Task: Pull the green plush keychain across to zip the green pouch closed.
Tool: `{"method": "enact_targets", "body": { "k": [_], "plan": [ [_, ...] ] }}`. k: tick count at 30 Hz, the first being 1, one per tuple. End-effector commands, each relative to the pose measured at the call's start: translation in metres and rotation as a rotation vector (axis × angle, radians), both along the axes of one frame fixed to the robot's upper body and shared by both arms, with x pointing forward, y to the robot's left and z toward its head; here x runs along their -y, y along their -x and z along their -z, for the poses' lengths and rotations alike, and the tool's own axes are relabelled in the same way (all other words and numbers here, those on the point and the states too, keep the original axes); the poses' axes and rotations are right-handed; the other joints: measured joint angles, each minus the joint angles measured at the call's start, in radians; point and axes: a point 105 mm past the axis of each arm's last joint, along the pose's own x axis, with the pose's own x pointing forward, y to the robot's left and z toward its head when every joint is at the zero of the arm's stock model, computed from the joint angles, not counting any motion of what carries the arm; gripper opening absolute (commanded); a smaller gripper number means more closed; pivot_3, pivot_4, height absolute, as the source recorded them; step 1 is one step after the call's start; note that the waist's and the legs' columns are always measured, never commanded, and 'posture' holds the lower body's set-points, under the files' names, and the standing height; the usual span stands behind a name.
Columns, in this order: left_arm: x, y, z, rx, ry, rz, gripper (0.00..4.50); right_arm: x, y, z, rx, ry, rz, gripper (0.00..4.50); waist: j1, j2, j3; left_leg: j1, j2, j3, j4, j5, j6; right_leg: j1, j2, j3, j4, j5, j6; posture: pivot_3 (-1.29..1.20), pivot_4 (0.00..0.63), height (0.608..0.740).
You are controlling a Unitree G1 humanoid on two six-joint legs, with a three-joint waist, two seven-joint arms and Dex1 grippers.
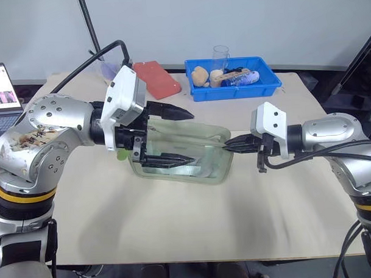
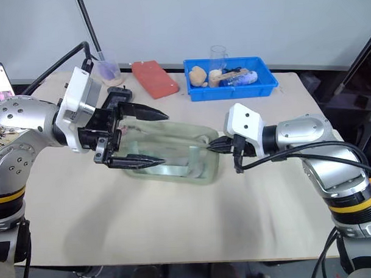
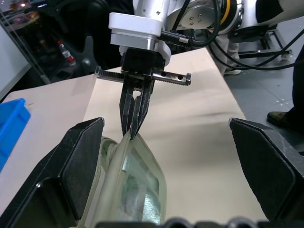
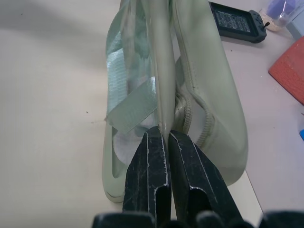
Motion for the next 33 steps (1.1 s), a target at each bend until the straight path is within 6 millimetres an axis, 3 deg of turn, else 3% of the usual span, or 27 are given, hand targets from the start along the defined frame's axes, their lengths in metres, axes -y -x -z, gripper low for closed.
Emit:
{"method": "enact_targets", "body": {
  "k": [1, 4, 6, 9, 12, 17, 23, 28, 33],
  "plan": [
    [-0.009, -0.002, -0.012, 0.036, 0.029, -0.067, 4.50, 0.001, -0.002, -0.007, 0.045, 0.014, -0.012, 0.02, 0.000, 0.000, 0.000, 0.000, 0.000, 0.000, 0.000, 0.000, 0.000, 0.000, 0.000, 0.000, 0.000, 0.000, 0.000, 0.00, 0.150, 0.740],
    [-0.029, -0.014, -0.022, 0.021, 0.070, -0.187, 4.50, 0.004, -0.005, -0.012, 0.070, 0.029, -0.014, 0.02, 0.000, 0.000, 0.000, 0.000, 0.000, 0.000, 0.000, 0.000, 0.000, 0.000, 0.000, 0.000, 0.000, 0.000, 0.000, 0.00, 0.150, 0.740],
    [-0.053, -0.024, -0.020, -0.023, 0.086, -0.301, 4.50, 0.004, -0.005, -0.012, 0.075, 0.042, -0.028, 0.02, -0.004, 0.000, 0.000, 0.000, 0.000, 0.000, 0.000, 0.000, 0.000, 0.000, 0.000, 0.000, 0.000, 0.000, 0.000, 0.00, 0.150, 0.740],
    [-0.095, -0.038, 0.001, -0.077, 0.065, -0.478, 4.50, 0.001, -0.006, -0.011, 0.075, 0.036, -0.040, 0.02, -0.008, 0.001, 0.000, 0.002, 0.000, 0.000, -0.001, 0.000, 0.000, 0.000, 0.000, 0.000, 0.001, 0.000, 0.000, 0.00, 0.150, 0.740],
    [-0.116, -0.036, 0.021, -0.113, 0.035, -0.555, 4.50, 0.000, -0.007, -0.009, 0.069, 0.040, -0.045, 0.02, -0.004, 0.000, 0.000, 0.002, 0.001, 0.000, -0.002, 0.000, 0.000, 0.000, 0.000, 0.000, 0.001, -0.003, -0.005, 0.00, 0.150, 0.740],
    [-0.123, -0.028, 0.042, -0.144, 0.012, -0.596, 4.50, -0.005, -0.007, -0.011, 0.064, 0.022, -0.060, 0.02, 0.002, 0.000, 0.000, 0.001, 0.001, 0.002, -0.001, 0.000, 0.000, -0.001, -0.001, -0.001, -0.001, -0.002, -0.008, 0.00, 0.150, 0.740],
    [-0.106, -0.021, 0.049, -0.168, 0.023, -0.567, 4.50, -0.005, -0.008, -0.013, 0.064, 0.018, -0.063, 0.02, 0.002, 0.000, 0.000, 0.001, 0.001, 0.002, -0.001, 0.000, 0.000, -0.001, -0.001, -0.001, 0.000, -0.002, -0.008, 0.00, 0.150, 0.740],
    [-0.124, -0.025, 0.074, -0.149, -0.106, -0.642, 4.50, -0.006, -0.007, -0.014, 0.065, 0.009, -0.065, 0.02, -0.003, 0.000, 0.000, 0.002, 0.002, 0.002, -0.002, 0.000, 0.000, -0.001, -0.001, -0.001, 0.000, -0.001, -0.010, 0.00, 0.150, 0.740],
    [-0.132, -0.028, 0.076, -0.135, -0.112, -0.658, 4.50, -0.004, -0.007, -0.014, 0.066, 0.013, -0.062, 0.02, -0.001, 0.000, 0.000, 0.002, 0.003, 0.002, -0.002, 0.000, 0.000, -0.002, -0.001, -0.002, 0.000, -0.001, -0.010, 0.00, 0.150, 0.740]
  ]
}}
